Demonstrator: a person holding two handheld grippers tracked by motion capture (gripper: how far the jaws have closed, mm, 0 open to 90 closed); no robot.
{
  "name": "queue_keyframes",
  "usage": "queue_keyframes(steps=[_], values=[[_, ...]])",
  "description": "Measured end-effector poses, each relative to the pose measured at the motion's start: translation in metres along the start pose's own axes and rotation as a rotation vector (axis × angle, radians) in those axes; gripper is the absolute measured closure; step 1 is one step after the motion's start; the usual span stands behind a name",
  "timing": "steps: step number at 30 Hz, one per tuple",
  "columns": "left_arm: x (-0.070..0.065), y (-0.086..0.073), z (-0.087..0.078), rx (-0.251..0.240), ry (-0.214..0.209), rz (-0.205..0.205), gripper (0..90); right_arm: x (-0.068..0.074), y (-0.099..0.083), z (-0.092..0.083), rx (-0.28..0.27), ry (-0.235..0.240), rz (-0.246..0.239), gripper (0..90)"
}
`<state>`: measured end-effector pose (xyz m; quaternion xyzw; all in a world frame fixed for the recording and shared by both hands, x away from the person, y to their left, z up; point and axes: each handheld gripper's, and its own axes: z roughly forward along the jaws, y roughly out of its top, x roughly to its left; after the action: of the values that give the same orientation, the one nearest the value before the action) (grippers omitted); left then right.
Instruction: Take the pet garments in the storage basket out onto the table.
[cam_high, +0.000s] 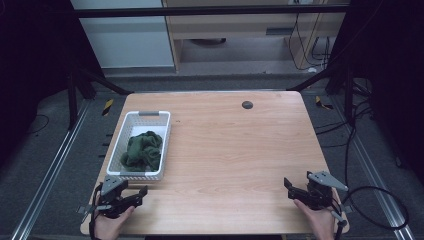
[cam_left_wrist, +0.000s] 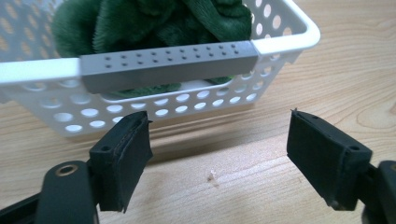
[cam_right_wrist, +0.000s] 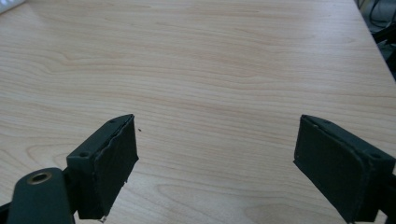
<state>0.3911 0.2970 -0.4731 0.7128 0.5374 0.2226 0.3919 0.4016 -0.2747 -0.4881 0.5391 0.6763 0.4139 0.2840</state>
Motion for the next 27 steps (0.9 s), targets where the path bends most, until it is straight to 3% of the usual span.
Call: queue_keyframes(steps=[6,27], values=[[-0.001,0.003,-0.008,-0.015,-0.009,-0.014,22.6,0.003,0.0,-0.004,-0.003,0.024,0.001,13.5],[-0.001,0.018,-0.026,-0.082,-0.031,-0.041,21.9,0.011,0.0,-0.006,0.004,0.039,-0.019,13.4]])
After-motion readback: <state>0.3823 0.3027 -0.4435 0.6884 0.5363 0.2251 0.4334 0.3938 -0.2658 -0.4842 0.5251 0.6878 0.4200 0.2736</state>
